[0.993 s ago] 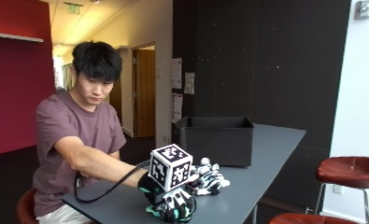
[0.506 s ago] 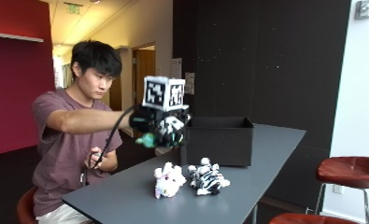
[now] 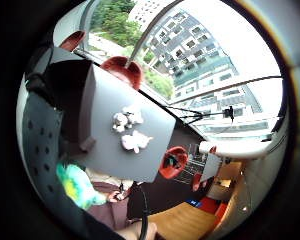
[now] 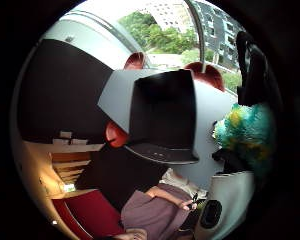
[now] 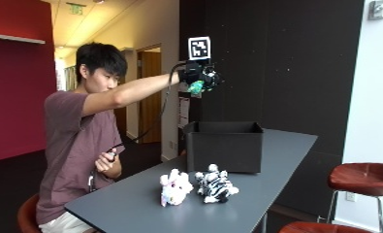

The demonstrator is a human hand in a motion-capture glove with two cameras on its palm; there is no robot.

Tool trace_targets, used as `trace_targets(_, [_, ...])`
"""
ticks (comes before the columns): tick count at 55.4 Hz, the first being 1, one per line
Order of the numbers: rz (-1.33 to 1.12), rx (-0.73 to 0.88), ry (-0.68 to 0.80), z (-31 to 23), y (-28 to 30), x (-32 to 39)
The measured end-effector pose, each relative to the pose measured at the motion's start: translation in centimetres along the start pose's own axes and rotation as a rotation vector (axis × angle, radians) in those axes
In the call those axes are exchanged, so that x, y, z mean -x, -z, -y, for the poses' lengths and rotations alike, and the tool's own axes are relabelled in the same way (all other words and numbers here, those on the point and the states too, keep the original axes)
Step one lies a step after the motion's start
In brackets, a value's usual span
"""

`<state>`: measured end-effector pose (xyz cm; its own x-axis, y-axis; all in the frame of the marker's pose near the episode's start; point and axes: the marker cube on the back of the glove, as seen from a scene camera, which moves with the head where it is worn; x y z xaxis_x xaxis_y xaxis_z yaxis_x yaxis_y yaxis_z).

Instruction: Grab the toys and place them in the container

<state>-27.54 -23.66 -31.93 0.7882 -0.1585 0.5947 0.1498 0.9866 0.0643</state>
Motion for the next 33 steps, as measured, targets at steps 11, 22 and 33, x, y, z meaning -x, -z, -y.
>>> trace_targets(11, [-0.112,0.023,0.115,2.9,-6.6,10.4])
trace_targets(22, [-0.218,0.364,0.213,3.2,-11.6,12.6])
trace_targets(33, [-0.209,0.41,0.138,3.0,-11.2,11.3])
